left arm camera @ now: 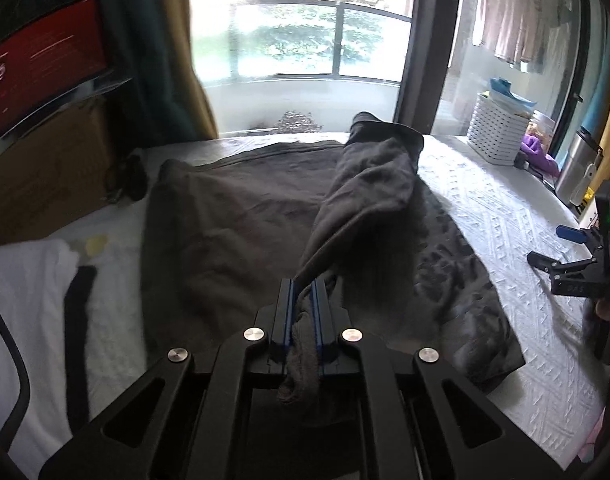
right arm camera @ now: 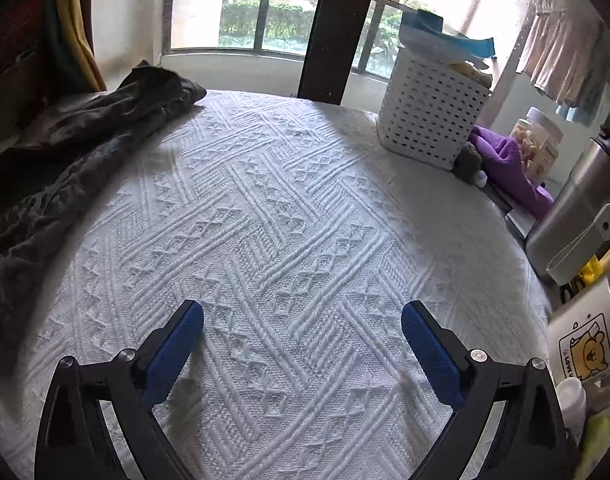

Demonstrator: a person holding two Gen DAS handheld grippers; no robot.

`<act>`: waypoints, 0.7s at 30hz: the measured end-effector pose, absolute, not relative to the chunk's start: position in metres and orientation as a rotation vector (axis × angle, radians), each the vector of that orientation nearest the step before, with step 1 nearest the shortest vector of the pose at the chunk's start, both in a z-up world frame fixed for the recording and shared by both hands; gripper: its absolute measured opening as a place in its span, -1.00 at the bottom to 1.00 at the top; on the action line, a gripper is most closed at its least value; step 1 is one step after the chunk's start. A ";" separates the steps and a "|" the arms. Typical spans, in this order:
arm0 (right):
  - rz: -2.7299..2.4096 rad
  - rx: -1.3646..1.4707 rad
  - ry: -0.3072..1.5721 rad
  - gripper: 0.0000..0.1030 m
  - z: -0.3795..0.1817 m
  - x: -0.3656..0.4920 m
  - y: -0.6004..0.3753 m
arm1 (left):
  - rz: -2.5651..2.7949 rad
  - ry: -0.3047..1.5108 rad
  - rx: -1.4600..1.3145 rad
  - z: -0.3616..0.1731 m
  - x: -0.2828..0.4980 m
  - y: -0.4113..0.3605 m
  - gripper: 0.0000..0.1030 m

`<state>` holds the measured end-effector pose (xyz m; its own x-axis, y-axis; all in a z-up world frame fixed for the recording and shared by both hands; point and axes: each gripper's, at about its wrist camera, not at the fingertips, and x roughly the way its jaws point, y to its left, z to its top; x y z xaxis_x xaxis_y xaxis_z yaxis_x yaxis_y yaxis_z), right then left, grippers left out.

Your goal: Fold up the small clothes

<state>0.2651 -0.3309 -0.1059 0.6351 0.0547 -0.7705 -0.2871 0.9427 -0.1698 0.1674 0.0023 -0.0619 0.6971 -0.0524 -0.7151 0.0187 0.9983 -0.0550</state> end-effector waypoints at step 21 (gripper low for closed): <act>0.422 -0.278 0.852 0.94 -0.090 0.244 -0.243 | 0.111 0.835 -0.091 -0.081 0.104 0.060 -0.82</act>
<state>0.2444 -0.2435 -0.0904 0.5839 0.2476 -0.7731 -0.4654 0.8824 -0.0690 0.1045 0.0600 -0.0815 0.6662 0.0627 -0.7431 -0.1343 0.9903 -0.0369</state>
